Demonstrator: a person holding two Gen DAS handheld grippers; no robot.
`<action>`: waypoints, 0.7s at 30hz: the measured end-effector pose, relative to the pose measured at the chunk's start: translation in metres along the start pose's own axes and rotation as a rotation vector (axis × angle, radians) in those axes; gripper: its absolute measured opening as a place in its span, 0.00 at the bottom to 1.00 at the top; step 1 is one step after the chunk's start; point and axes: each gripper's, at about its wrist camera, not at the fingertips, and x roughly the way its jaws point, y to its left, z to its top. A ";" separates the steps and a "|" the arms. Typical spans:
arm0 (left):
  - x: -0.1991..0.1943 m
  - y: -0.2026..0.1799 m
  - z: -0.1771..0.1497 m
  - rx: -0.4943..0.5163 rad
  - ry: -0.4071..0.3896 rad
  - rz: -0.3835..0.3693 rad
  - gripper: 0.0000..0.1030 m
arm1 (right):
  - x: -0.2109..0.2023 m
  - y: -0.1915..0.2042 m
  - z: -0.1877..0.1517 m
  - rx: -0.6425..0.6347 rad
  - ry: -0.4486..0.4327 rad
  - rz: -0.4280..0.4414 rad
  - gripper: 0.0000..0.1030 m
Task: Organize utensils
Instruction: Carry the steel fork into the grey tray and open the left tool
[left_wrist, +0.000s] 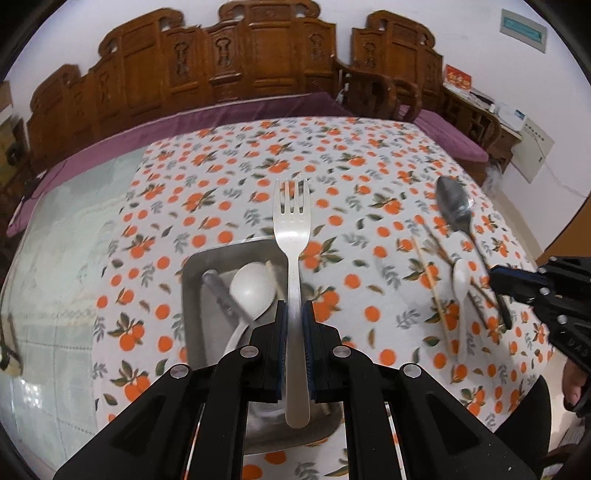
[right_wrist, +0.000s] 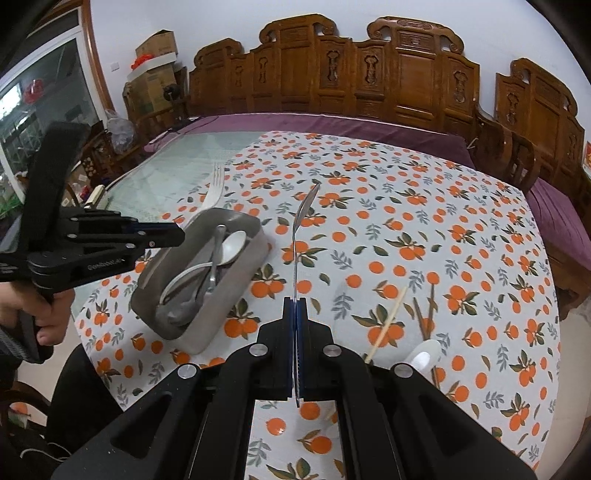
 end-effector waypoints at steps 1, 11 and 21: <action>0.003 0.004 -0.002 -0.004 0.010 0.009 0.07 | 0.001 0.002 0.000 -0.002 0.001 0.002 0.02; 0.025 0.035 -0.023 -0.055 0.069 0.038 0.07 | 0.015 0.016 0.003 -0.019 0.019 0.027 0.02; 0.053 0.056 -0.040 -0.092 0.132 0.050 0.07 | 0.032 0.030 0.005 -0.036 0.045 0.049 0.02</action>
